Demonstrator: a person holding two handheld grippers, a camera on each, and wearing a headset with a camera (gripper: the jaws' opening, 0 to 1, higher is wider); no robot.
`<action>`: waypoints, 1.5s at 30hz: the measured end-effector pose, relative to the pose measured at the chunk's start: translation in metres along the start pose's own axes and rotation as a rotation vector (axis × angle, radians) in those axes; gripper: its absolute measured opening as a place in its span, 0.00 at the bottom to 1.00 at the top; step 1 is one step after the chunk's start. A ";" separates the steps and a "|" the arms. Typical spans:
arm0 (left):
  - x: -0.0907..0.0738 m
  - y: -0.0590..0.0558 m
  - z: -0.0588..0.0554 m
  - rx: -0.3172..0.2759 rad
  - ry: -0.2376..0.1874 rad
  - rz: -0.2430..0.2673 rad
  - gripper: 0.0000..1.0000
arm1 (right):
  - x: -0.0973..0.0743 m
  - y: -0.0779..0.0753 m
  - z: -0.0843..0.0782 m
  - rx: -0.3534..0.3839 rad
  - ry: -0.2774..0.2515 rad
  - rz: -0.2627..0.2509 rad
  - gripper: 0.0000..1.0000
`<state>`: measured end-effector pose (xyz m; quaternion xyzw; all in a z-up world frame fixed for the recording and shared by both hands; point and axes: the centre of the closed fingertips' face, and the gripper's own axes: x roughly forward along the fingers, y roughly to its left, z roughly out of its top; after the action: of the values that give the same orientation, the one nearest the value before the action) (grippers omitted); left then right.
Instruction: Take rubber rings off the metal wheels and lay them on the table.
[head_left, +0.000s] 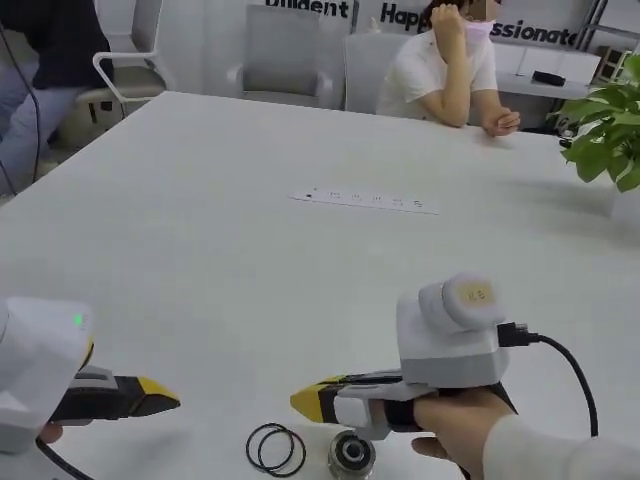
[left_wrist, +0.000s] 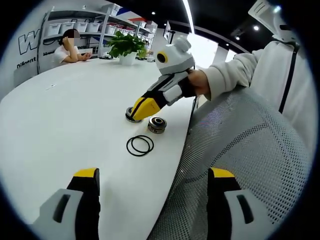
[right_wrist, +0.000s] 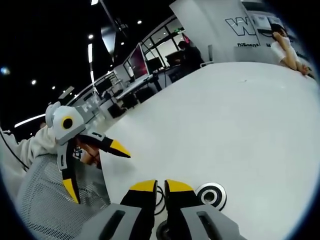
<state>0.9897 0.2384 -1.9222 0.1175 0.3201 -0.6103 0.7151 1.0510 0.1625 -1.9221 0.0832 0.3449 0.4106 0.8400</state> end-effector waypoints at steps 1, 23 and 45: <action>0.000 0.000 0.000 -0.001 0.000 0.000 0.87 | -0.001 -0.001 0.002 -0.001 -0.006 0.001 0.04; -0.001 0.002 0.003 -0.001 -0.018 0.011 0.87 | -0.027 -0.022 0.026 -0.119 -0.098 -0.047 0.10; -0.013 0.005 0.046 0.024 -0.179 0.029 0.91 | -0.044 -0.052 0.008 -0.208 -0.013 -0.112 0.29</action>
<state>1.0082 0.2240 -1.8802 0.0755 0.2458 -0.6117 0.7482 1.0701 0.0967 -1.9154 -0.0211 0.2989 0.3961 0.8679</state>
